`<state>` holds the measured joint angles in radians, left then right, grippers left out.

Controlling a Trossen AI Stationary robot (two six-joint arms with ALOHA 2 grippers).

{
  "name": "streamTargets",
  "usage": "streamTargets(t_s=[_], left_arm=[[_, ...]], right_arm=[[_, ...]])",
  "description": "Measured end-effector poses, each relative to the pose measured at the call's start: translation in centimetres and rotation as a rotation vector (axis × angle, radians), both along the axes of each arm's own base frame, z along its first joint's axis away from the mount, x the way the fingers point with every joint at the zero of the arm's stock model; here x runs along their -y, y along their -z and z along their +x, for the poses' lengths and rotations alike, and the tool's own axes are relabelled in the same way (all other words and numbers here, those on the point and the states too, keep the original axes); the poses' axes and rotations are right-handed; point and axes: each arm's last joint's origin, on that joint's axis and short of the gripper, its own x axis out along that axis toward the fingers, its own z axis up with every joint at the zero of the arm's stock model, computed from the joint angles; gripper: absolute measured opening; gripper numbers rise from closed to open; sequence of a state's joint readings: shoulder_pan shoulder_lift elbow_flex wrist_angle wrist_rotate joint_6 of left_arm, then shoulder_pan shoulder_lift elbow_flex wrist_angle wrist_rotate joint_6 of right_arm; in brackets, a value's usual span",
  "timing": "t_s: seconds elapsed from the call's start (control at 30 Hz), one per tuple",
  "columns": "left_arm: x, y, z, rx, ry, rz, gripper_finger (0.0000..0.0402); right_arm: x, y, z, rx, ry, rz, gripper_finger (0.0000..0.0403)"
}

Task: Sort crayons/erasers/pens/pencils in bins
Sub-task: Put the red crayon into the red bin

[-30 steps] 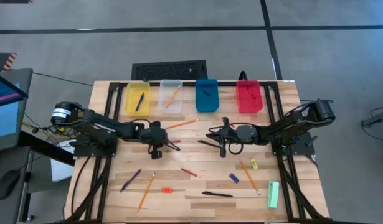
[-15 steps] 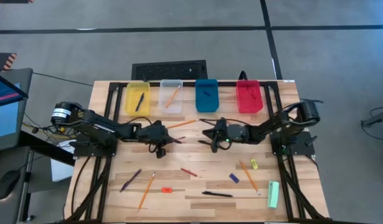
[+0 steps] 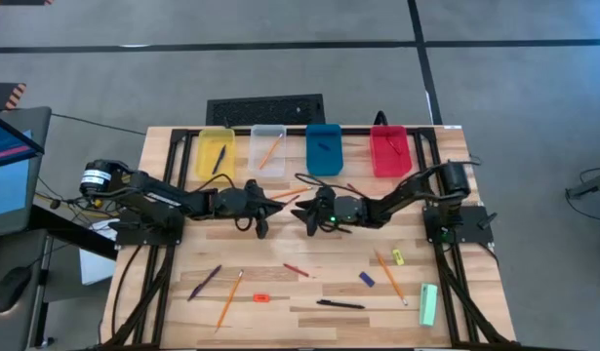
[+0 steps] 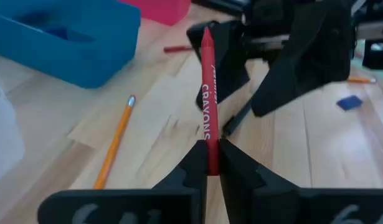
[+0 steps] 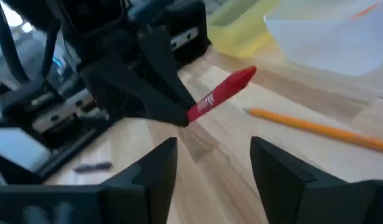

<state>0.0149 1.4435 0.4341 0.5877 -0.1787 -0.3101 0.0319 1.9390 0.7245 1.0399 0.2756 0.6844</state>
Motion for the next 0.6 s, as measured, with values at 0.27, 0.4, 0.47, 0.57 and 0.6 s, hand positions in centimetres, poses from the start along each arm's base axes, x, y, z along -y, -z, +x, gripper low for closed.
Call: streamTargets(t_s=[0.27, 0.4, 0.47, 0.57, 0.6], left_arm=[[-0.11, -0.08, 0.01, 0.012, -0.045, -0.005, 0.0016], [-0.12, -0.17, 0.05, 0.022, -0.046, -0.008, 0.0016], [-0.12, -0.19, 0.06, 0.023, -0.047, -0.009, 0.0016], [-0.12, -0.25, 0.09, 0.032, -0.049, -0.016, 0.0016], [-0.12, -0.33, 0.12, 0.041, -0.050, -0.016, 0.0016]], right_arm=[[0.21, 0.52, 0.34, 0.111, 0.163, 0.031, 0.0217], [0.31, 0.15, 0.31, 0.147, 0.212, 0.027, 0.0205], [0.35, -0.08, 0.31, 0.170, 0.225, 0.024, 0.0197], [0.39, -0.41, 0.38, 0.197, 0.231, 0.025, 0.0184], [0.40, -0.44, 0.45, 0.194, 0.236, 0.019, 0.0179]])
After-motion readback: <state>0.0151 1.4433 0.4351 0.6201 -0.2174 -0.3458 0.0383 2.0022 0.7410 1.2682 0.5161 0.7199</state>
